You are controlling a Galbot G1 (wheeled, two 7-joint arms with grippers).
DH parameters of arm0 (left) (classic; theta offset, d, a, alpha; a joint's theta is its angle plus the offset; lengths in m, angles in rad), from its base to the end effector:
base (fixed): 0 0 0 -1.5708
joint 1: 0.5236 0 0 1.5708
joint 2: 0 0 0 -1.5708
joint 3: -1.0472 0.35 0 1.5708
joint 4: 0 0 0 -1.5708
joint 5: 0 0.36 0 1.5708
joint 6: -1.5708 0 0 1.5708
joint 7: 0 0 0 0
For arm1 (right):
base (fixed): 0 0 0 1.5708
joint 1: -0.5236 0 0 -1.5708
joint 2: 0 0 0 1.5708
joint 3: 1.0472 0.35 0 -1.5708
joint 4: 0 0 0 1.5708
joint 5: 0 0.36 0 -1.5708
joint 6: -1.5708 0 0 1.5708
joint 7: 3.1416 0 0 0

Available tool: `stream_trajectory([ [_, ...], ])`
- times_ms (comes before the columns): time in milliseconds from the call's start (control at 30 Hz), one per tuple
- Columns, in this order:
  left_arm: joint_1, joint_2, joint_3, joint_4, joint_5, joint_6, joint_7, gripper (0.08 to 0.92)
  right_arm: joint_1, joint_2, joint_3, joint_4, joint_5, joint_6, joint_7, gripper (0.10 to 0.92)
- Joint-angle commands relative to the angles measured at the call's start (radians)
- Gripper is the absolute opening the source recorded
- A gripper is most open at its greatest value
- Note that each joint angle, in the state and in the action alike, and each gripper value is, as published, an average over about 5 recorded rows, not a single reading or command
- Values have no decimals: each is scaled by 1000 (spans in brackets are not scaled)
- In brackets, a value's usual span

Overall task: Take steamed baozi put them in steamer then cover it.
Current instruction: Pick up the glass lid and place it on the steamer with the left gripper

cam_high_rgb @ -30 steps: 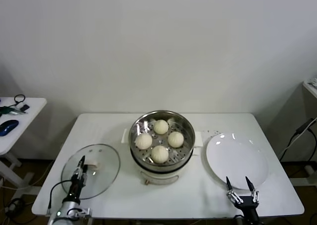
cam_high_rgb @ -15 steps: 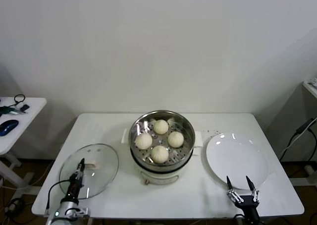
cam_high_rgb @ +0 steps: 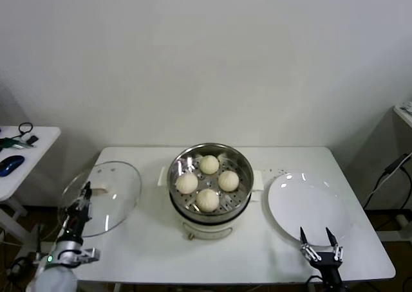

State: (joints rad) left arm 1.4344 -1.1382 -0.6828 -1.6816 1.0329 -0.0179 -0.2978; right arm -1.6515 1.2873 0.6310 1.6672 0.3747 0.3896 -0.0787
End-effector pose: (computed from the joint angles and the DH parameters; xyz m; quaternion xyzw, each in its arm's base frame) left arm 0.2298 0.1815 -0.3721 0.0644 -0.7282 -0.6823 0.0054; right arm 0.1272 -0.1251 -0.4427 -0.0121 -0.9987 -0.0226 0.0434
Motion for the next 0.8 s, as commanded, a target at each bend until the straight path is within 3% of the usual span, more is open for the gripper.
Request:
stream_trajectory([
  [33, 21, 95, -19, -162, -149, 51, 99, 133, 10, 4, 7, -8, -39, -22, 43, 823],
  [233, 15, 122, 23, -349, -191, 214, 212, 133, 26, 7, 3, -22, -51, -15, 43, 823],
  [500, -79, 94, 272, -496, -27, 428, 301, 133, 37, 0, -4, -40, -48, 8, 48, 823],
  [800, -183, -40, 552, -504, 255, 577, 414, 133, 56, -5, -10, -50, -49, 15, 50, 823],
])
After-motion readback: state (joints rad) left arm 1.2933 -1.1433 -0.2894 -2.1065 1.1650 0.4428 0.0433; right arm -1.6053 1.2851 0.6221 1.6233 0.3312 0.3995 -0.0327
